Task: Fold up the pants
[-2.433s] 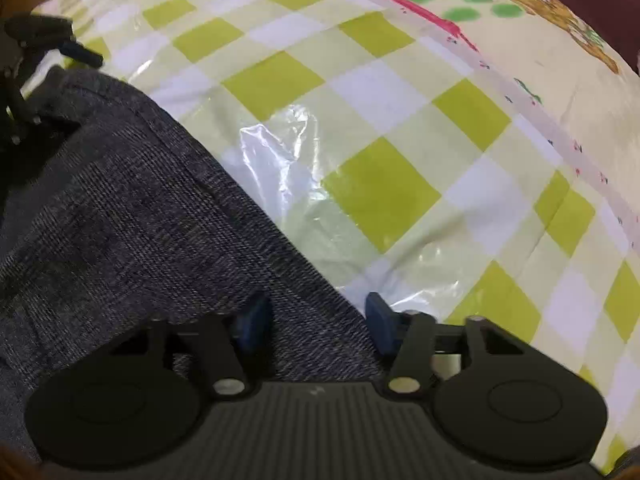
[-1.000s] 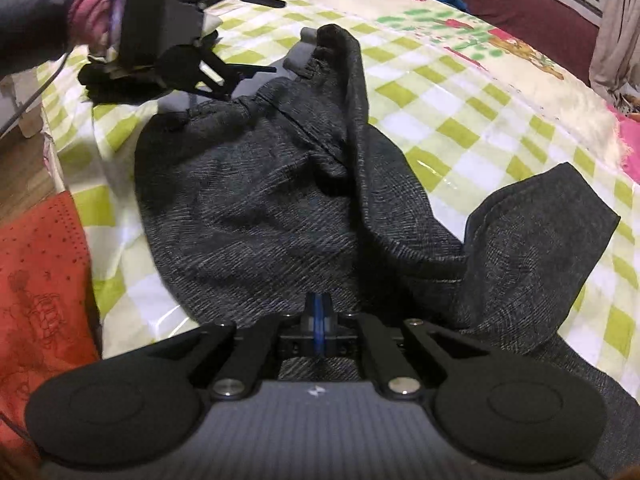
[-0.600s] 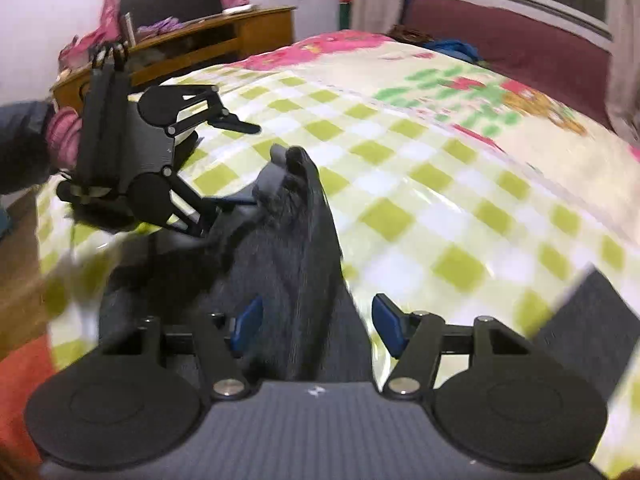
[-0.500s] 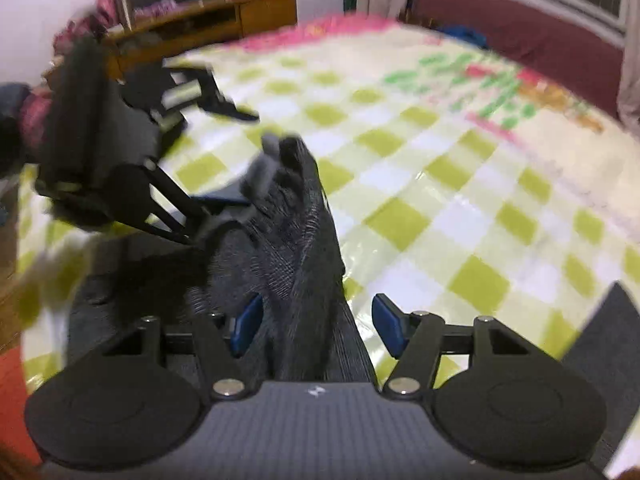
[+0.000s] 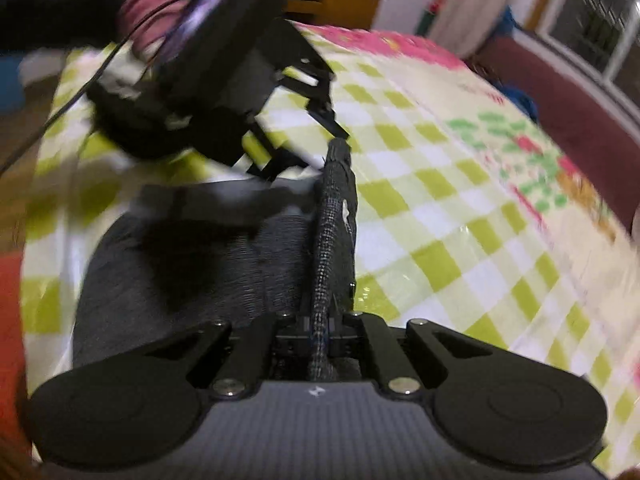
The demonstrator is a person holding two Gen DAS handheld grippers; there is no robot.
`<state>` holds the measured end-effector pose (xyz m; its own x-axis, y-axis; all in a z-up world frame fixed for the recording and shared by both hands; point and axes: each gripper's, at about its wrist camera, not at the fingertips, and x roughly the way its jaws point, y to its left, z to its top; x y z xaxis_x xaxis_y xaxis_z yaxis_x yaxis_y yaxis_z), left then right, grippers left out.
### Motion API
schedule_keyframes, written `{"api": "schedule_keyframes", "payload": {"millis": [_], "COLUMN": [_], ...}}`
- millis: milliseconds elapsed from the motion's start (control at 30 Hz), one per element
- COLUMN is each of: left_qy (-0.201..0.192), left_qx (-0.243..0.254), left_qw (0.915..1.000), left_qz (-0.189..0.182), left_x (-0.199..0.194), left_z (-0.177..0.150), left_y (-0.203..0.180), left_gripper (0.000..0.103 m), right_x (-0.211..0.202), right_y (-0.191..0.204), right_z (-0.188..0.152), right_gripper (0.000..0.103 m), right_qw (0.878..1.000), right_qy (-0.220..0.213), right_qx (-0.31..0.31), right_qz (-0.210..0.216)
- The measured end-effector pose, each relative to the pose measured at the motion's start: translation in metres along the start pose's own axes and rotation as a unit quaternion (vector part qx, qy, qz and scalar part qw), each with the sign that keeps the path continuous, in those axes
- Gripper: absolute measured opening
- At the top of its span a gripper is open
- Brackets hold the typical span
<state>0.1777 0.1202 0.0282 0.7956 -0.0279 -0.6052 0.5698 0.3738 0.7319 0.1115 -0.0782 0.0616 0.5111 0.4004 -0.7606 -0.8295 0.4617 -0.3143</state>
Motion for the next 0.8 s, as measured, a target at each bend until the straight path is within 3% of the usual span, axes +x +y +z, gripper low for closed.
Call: {"api": "schedule_keyframes", "payload": {"millis": [67, 233, 433, 567, 633, 800], "left_qy": [-0.011, -0.028, -0.02, -0.006, 0.012, 0.062], "left_qx": [0.007, 0.01, -0.037, -0.076, -0.077, -0.088], "left_qw": [0.9997, 0.9987, 0.9973, 0.9952, 0.995, 0.993], "left_qz": [0.022, 0.042, 0.06, 0.061, 0.062, 0.048], "left_x": [-0.025, -0.078, -0.123, -0.14, -0.133, -0.11], "left_z": [-0.001, -0.007, -0.024, -0.037, -0.043, -0.058], "left_y": [-0.005, -0.04, -0.078, -0.091, -0.102, -0.122], "left_gripper": [0.034, 0.036, 0.032, 0.031, 0.025, 0.024], "right_x": [-0.012, -0.039, -0.07, -0.072, -0.059, -0.032], "right_y": [0.021, 0.056, 0.089, 0.109, 0.121, 0.139], "right_z": [0.001, -0.008, -0.022, -0.03, -0.035, -0.045], "right_gripper": [0.004, 0.004, 0.003, 0.0, 0.0, 0.0], "right_qw": [1.0, 1.0, 1.0, 0.999, 0.999, 0.996], "right_qy": [-0.002, -0.005, -0.012, -0.019, -0.016, -0.001], "right_qx": [-0.03, -0.012, -0.003, 0.016, 0.028, 0.066], "right_qz": [-0.003, 0.009, 0.013, 0.034, 0.039, 0.051]}}
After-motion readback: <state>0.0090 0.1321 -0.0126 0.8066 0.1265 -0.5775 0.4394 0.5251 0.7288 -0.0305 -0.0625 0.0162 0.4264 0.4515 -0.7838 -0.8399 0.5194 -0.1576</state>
